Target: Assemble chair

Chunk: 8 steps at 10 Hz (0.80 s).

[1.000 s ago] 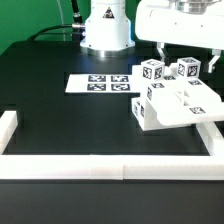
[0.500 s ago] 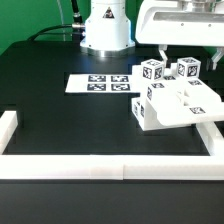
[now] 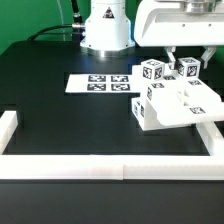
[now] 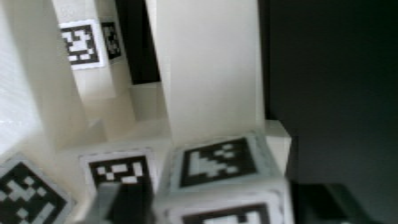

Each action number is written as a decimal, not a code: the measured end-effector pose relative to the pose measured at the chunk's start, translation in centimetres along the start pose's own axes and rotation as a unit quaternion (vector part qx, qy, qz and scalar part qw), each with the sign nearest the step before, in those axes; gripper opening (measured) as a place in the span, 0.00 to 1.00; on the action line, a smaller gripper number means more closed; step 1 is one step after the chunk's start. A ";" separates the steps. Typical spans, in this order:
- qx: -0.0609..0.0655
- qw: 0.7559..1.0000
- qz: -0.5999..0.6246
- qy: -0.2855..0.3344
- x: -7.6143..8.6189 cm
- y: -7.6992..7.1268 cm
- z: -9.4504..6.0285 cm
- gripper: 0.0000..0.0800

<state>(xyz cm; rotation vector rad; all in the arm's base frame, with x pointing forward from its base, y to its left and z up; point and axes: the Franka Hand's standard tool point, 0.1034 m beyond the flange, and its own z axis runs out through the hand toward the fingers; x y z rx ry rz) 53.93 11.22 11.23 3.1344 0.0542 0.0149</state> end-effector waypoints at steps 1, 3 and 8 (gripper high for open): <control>0.000 1.000 0.011 0.000 0.0 0.0 0.0 0.36; 0.000 1.000 0.030 0.000 0.0 0.0 0.0 0.36; 0.001 0.977 0.212 0.000 0.0 -0.1 0.0 0.36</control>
Offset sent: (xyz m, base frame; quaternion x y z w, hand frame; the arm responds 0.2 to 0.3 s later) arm 0.0000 0.0000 0.0000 0.0000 0.0000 0.1938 0.9810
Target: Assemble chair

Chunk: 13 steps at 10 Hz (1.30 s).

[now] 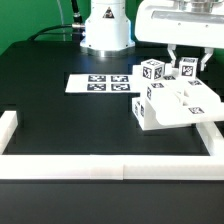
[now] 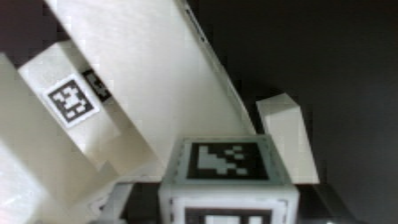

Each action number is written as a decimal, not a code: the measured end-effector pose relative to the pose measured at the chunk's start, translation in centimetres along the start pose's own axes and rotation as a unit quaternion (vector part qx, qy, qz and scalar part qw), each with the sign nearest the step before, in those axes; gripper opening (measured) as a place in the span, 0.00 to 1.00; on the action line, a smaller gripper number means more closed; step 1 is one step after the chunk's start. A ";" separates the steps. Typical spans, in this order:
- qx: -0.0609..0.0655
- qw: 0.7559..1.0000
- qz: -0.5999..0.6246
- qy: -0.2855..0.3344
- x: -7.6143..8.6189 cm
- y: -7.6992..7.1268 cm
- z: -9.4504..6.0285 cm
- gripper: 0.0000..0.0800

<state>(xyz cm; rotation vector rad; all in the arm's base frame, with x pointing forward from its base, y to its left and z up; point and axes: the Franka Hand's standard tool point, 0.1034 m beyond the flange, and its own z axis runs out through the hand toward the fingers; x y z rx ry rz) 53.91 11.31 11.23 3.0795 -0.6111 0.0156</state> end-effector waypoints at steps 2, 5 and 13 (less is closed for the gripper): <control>0.000 0.998 0.060 0.000 0.0 0.0 0.0 0.36; 0.003 0.987 0.162 -0.003 -0.1 -0.1 0.0 0.36; 0.010 0.921 0.390 -0.012 -0.4 -0.6 0.1 0.36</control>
Offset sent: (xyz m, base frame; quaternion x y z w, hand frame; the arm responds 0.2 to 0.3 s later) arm 0.0000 0.0000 0.0000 0.0000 0.0000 0.1938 0.9810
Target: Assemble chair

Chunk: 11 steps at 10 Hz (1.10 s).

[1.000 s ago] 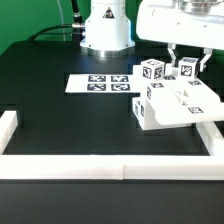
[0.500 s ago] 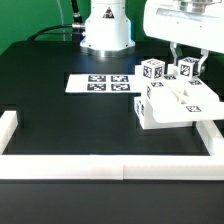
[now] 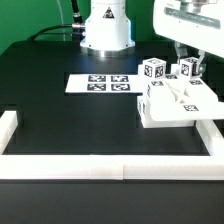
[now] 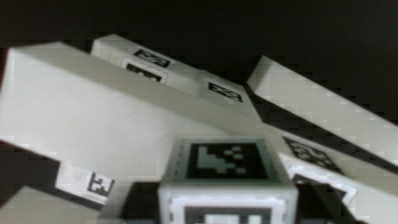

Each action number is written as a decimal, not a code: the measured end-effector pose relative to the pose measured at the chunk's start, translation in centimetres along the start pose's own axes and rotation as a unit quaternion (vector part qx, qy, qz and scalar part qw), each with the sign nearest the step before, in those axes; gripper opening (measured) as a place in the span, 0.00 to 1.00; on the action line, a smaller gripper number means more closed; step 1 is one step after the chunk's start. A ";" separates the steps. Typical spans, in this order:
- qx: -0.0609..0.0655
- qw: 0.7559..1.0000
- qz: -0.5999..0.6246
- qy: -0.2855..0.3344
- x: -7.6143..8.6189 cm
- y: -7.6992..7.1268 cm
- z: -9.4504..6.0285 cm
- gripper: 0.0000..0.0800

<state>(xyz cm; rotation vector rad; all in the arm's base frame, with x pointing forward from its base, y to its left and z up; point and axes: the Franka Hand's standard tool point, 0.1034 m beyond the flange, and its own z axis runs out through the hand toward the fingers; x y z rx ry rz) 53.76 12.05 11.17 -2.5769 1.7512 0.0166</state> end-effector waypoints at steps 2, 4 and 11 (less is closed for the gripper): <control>0.001 0.999 0.032 -0.004 -0.2 0.0 0.0 0.36; 0.001 1.000 0.003 -0.004 -0.1 0.0 0.0 0.61; 0.003 0.977 -0.214 -0.002 0.0 -0.2 -0.1 0.81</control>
Offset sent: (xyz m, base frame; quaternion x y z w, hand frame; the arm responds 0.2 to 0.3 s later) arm 0.0000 0.0000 0.0000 0.0000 0.0000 -0.0650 0.9979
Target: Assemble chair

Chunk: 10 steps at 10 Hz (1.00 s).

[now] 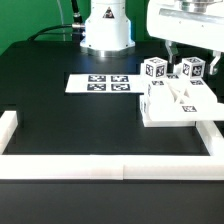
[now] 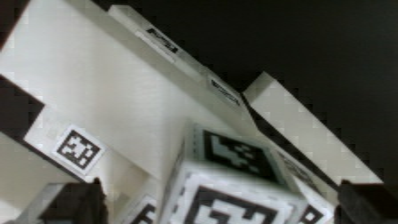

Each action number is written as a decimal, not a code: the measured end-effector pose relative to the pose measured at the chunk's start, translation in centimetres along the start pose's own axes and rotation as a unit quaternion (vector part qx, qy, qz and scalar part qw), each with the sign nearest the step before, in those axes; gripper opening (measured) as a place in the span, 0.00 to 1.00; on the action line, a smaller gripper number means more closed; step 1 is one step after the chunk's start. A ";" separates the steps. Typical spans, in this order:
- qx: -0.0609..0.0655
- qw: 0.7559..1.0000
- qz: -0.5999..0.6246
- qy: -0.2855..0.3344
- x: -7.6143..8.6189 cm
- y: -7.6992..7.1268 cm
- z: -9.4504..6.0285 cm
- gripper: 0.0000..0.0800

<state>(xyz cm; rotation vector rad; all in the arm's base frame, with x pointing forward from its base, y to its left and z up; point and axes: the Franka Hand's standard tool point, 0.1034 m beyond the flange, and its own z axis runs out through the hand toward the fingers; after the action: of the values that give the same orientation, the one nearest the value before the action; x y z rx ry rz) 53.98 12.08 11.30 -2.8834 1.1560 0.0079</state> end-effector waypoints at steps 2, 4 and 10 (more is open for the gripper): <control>-0.010 0.994 -0.111 0.006 0.0 0.1 0.1 0.81; -0.013 0.982 -0.188 0.006 0.0 0.1 0.1 0.81; -0.015 0.930 -0.366 0.005 0.1 0.2 0.1 0.81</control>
Offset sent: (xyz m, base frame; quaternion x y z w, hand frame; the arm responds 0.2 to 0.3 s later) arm -0.0001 0.0006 -0.0004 -0.0305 -0.0001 -0.1951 0.9803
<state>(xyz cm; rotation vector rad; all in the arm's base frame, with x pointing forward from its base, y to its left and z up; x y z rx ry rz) 53.94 11.89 11.23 -3.1389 0.0208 -0.0110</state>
